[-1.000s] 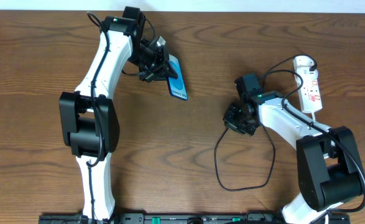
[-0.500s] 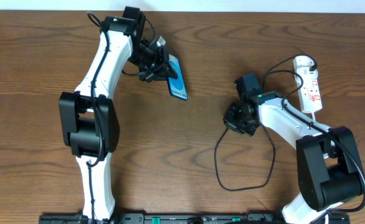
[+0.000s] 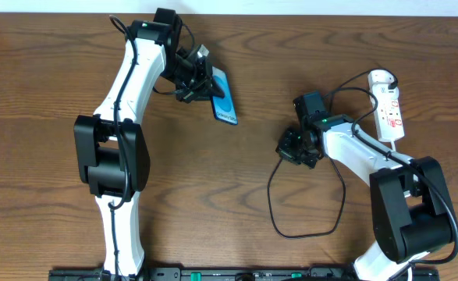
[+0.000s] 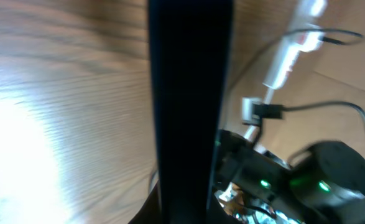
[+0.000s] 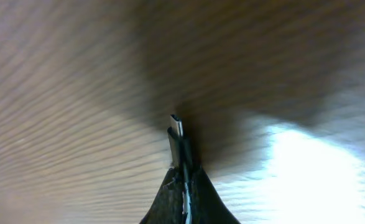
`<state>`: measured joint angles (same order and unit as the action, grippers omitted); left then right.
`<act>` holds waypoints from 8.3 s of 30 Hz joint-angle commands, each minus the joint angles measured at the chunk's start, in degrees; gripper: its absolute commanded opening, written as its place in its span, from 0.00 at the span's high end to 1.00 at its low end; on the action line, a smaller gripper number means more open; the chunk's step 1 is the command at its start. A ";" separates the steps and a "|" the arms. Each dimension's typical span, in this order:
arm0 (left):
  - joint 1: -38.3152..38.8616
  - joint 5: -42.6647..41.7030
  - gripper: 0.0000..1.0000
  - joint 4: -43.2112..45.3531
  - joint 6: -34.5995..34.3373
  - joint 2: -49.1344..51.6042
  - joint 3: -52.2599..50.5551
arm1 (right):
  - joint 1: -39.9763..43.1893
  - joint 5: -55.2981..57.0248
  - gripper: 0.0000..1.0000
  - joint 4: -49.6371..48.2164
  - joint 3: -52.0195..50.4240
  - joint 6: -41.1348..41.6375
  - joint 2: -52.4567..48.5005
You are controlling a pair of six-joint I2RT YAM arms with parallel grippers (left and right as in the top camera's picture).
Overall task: Plug charger to phone and switch on socket
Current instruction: 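Close the right gripper on the USB-C plug and lift it, then raise the phone with the left gripper and bring the plug below it, then push the USB-C plug up into the phone's bottom port, then open the right gripper and withdraw it from the plug, then lower the plugged phone flat onto the table with the left gripper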
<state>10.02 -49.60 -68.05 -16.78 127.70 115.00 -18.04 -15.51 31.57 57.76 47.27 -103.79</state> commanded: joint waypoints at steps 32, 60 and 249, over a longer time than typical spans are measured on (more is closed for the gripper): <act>0.90 -33.70 0.93 18.73 7.48 -12.96 0.37 | 9.05 -58.42 0.99 -11.28 -0.33 -31.17 18.40; 1.95 -35.23 0.93 21.05 5.31 -12.94 0.35 | 3.63 -52.57 0.99 -24.24 -0.33 -14.95 23.06; 15.19 11.23 0.93 28.65 -4.98 -7.65 -27.39 | 7.87 2.08 0.01 8.28 -0.35 -9.99 22.99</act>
<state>25.50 -34.48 -40.14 -21.23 119.20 87.29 -10.50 -13.87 39.72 57.04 36.67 -81.28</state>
